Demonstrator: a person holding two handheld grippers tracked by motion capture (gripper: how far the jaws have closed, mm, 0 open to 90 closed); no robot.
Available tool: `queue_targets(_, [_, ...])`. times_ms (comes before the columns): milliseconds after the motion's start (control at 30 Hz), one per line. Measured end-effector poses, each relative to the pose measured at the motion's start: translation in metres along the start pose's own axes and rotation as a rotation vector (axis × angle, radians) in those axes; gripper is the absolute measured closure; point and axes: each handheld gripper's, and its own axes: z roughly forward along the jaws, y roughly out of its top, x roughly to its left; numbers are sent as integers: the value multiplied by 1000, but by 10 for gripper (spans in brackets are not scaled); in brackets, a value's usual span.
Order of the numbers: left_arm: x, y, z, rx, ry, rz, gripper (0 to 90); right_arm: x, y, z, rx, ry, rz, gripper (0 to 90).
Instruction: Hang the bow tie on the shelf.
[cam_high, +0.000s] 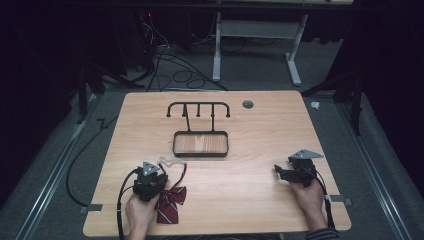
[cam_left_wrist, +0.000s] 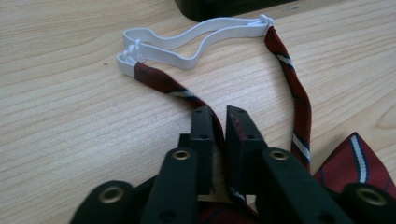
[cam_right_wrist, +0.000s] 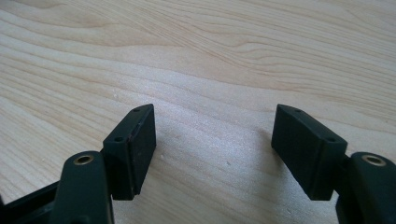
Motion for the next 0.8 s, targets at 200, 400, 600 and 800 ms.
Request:
queue_targets(200, [0,0,-1,-2,-5,4,897,0,0,0,1,0,3,318])
queue_targets(400, [0,0,-6,-16,-12,5,900,0,0,0,1,0,3,318])
queue_targets(600, [-1,3,-17,-47,-17,11,900,0,0,0,1,1,1,317])
queue_targets(800, [-3,12,-33,-91,-20,28,900,0,0,0,1,2,1,317])
